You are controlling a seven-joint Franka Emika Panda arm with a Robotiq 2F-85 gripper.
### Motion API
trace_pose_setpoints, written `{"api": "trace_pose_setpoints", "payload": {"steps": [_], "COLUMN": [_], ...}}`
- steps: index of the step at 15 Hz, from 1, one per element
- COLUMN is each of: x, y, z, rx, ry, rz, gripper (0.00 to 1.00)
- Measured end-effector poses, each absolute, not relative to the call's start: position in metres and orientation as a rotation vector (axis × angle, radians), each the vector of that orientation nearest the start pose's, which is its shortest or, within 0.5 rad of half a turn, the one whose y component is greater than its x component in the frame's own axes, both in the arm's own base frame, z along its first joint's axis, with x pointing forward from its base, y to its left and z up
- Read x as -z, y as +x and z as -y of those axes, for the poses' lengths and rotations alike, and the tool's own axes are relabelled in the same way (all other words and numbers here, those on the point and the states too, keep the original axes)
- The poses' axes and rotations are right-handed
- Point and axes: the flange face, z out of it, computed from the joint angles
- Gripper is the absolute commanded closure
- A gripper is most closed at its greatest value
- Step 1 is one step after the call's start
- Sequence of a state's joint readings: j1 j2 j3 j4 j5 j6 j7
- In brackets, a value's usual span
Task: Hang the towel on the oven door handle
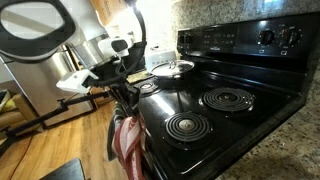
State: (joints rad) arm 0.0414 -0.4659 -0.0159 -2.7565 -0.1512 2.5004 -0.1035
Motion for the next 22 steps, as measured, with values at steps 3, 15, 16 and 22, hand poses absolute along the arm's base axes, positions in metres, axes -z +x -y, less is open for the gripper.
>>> {"api": "trace_pose_setpoints", "payload": {"steps": [3,15,16,22], "x": [-0.375,-0.375,-0.375,-0.367], "y": [0.383,0.383,0.383,0.378], "z": [-0.011,-0.011,-0.011,-0.021], "rx": [0.334,0.333,0.333,0.246], "ry": [-3.205,-3.205,-3.205,-3.283], "rz": [0.387,0.387,0.387,0.561], "gripper": [0.99,0.99,1.0,1.0]}}
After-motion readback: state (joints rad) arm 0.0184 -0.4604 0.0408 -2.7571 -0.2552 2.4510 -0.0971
